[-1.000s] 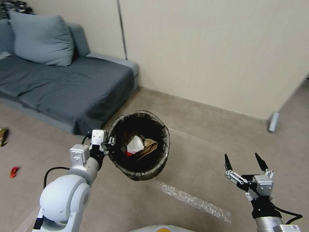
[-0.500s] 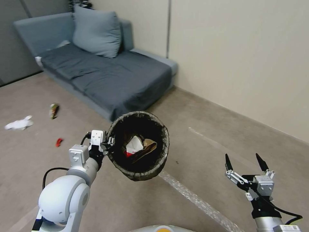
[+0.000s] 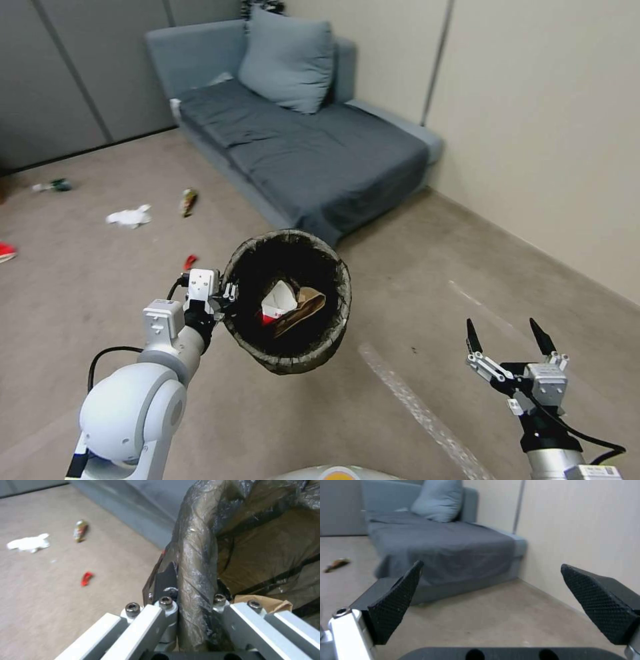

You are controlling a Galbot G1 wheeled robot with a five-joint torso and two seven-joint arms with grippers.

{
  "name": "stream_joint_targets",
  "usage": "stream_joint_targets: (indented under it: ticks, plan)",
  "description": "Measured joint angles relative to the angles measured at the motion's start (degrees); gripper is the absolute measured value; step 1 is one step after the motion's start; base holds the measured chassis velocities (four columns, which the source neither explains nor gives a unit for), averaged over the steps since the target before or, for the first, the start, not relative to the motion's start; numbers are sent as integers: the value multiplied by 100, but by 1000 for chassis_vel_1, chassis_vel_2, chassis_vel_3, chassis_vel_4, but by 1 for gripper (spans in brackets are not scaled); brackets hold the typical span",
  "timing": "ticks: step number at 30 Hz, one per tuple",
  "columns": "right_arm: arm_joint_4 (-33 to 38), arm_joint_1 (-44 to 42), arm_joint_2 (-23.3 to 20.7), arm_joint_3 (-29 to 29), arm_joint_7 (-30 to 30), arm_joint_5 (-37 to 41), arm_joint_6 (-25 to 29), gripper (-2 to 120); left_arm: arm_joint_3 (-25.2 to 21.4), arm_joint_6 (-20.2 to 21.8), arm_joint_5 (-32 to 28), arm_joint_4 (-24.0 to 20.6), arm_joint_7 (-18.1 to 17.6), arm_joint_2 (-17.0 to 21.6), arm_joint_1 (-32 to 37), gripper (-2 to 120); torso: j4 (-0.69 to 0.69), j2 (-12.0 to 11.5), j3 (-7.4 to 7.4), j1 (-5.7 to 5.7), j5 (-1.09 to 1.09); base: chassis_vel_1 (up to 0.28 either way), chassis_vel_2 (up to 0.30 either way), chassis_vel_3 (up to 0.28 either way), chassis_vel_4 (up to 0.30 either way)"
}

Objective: Pick up the trash bin, then pick up the garbage from the floor and place it into the trash bin.

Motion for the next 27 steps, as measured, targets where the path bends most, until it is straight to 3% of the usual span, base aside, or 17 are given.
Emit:
stream_joint_targets:
  ticks: [27]
  plan:
    - [-84,68,2,-65,66,33,-115,100,20,-11,20,-6,1,-9,-2,3,1,0,0,1,0,124,126,124,121]
